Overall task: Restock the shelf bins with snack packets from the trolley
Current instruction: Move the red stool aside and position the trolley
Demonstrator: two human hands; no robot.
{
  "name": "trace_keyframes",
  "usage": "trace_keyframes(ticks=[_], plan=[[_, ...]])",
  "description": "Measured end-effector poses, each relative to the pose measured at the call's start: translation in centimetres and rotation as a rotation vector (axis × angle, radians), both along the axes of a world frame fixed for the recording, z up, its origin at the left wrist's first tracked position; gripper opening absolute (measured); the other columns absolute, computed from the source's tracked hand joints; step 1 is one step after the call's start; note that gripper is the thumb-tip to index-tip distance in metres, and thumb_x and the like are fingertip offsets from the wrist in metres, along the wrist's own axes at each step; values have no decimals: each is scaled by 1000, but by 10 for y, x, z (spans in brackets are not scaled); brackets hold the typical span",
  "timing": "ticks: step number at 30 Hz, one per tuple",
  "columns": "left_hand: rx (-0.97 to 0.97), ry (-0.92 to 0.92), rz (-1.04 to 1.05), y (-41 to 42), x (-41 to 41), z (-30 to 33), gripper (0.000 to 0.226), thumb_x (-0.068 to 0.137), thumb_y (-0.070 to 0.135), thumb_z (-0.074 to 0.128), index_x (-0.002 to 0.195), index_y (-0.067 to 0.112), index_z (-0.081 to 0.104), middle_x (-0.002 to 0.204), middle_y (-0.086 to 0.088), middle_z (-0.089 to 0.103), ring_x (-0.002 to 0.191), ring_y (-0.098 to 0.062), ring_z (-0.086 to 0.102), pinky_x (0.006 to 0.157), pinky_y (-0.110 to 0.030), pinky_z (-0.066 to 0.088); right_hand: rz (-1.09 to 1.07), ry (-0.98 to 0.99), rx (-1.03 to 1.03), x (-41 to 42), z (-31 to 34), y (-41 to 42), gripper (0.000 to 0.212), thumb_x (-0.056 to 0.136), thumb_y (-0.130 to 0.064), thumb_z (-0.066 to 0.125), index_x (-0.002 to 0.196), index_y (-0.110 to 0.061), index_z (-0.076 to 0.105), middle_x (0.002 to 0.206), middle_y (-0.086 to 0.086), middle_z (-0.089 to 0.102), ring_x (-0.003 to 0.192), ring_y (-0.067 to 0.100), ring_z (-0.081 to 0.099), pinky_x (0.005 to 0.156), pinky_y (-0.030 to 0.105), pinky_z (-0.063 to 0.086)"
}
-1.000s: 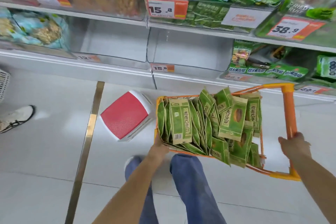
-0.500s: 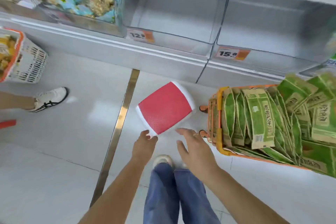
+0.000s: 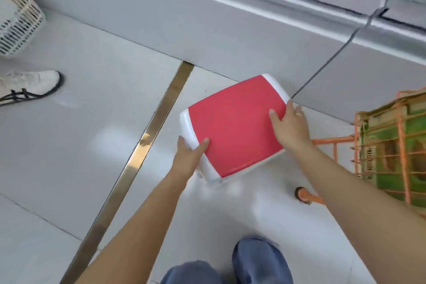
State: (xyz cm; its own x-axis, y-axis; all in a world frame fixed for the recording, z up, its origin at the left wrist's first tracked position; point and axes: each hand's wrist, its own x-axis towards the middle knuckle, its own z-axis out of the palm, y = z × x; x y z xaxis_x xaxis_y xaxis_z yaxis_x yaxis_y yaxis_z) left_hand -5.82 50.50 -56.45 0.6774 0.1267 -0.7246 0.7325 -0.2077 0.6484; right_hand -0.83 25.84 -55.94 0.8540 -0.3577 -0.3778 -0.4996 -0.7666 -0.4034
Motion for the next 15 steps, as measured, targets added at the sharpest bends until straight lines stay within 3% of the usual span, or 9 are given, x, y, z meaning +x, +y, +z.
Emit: trace_keyframes(ticks=[4, 8, 12, 15], plan=[[-138, -112, 28, 14, 0, -25, 63, 75, 53, 74, 126, 38, 41, 120, 10, 61, 107, -13, 61, 90, -39, 51, 17, -27, -291, 11, -3, -8, 67, 99, -54, 25, 140, -2, 36, 126, 29, 49, 119, 42, 46, 96, 47, 38], [-172, -49, -153, 64, -6, -10, 73, 70, 44, 79, 133, 40, 43, 119, 11, 66, 104, -14, 66, 87, -37, 52, 206, 142, -415, -23, 9, -8, 69, 99, -55, 17, 105, -3, 63, 107, 19, 63, 101, 36, 58, 78, 38, 41], [-80, 151, -414, 108, -18, 18, 62, 66, 32, 79, 121, 45, 52, 111, 11, 70, 106, -11, 65, 92, -35, 47, 299, 359, -183, -78, 22, 8, 64, 98, -57, 20, 77, -9, 57, 77, 4, 64, 84, 25, 62, 68, 32, 40], [51, 305, -476, 121, -30, 30, 61, 75, 19, 81, 127, 32, 52, 115, 5, 67, 108, -15, 61, 93, -37, 46, 331, 611, 55, -121, 28, 24, 61, 100, -53, 19, 88, -10, 61, 73, 4, 72, 69, 19, 69, 69, 28, 47]])
